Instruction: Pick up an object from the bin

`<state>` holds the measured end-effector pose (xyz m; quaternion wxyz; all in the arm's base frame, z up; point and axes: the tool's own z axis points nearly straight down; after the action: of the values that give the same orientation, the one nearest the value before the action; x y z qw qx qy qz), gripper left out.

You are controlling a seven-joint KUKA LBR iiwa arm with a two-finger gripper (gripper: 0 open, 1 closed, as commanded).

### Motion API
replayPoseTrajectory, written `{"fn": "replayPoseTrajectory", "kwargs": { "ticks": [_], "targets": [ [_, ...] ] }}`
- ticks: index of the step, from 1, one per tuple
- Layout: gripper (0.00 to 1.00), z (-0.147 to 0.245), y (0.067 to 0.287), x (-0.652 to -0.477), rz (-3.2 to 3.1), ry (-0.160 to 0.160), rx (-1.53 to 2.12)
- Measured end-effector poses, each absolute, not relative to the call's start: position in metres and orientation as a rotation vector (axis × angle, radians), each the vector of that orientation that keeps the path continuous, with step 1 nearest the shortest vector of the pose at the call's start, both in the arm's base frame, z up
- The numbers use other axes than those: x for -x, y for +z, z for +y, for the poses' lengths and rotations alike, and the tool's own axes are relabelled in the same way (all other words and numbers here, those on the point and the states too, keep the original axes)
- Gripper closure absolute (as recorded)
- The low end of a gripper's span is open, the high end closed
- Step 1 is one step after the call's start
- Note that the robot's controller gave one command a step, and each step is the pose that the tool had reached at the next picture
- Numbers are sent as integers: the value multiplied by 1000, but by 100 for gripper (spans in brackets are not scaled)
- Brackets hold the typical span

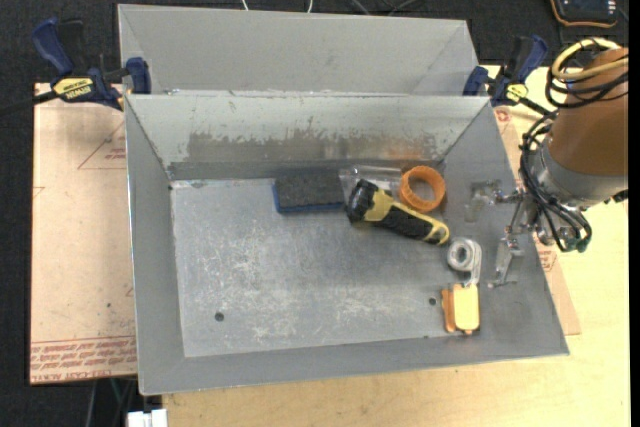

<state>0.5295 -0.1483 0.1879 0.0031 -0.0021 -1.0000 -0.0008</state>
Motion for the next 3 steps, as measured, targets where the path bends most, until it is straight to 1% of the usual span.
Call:
{"fn": "replayPoseTrajectory", "kwargs": {
  "ticks": [1,2,3],
  "targets": [
    [0,-147,192,-532,-3143,0,-1],
    [0,-146,73,-501,-3015,-12,-871],
    [0,-130,144,-514,-2617,2,-1747]
  ]
}}
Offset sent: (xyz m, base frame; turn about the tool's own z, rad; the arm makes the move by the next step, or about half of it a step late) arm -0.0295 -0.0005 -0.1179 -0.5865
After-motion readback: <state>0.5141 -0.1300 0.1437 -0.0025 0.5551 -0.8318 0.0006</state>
